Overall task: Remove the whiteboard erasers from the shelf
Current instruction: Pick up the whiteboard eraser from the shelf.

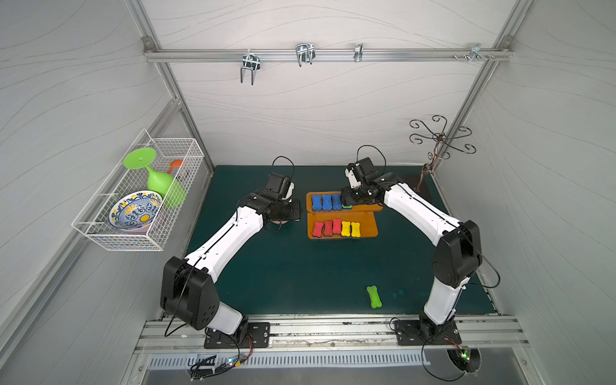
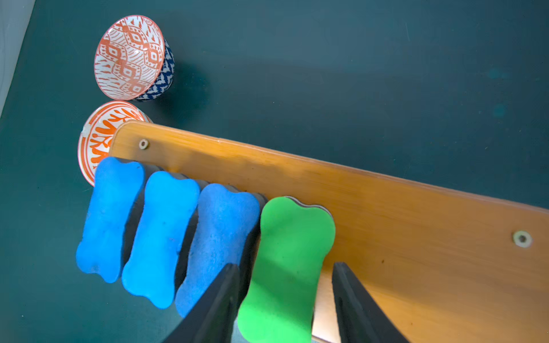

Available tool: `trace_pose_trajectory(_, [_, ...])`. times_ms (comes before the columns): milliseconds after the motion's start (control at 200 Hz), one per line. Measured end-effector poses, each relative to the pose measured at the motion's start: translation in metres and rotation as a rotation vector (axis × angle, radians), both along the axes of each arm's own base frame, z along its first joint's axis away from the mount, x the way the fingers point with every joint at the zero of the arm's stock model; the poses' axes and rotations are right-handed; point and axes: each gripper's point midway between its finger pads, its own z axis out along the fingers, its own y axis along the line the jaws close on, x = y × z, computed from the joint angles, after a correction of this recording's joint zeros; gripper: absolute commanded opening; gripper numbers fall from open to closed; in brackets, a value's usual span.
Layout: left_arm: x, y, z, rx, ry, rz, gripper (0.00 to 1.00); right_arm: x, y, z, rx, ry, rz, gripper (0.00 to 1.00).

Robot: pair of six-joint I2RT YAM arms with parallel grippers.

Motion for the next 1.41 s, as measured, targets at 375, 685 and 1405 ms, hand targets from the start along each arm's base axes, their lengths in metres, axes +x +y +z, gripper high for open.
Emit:
trace_pose_trajectory(375, [-0.001,0.001,-0.001,-0.009,0.008,0.000,0.38,0.005,-0.009,-0.008,-0.027,0.003,-0.026,0.52])
trace_pose_trajectory(685, [-0.002,0.001,-0.005,-0.011,0.018,0.002,0.38,0.008,-0.014,-0.010,-0.040,-0.007,-0.038,0.59])
trace_pose_trajectory(1405, [-0.001,0.014,-0.020,-0.034,0.050,0.028,0.38,0.020,-0.018,-0.017,-0.123,-0.014,-0.096,0.39])
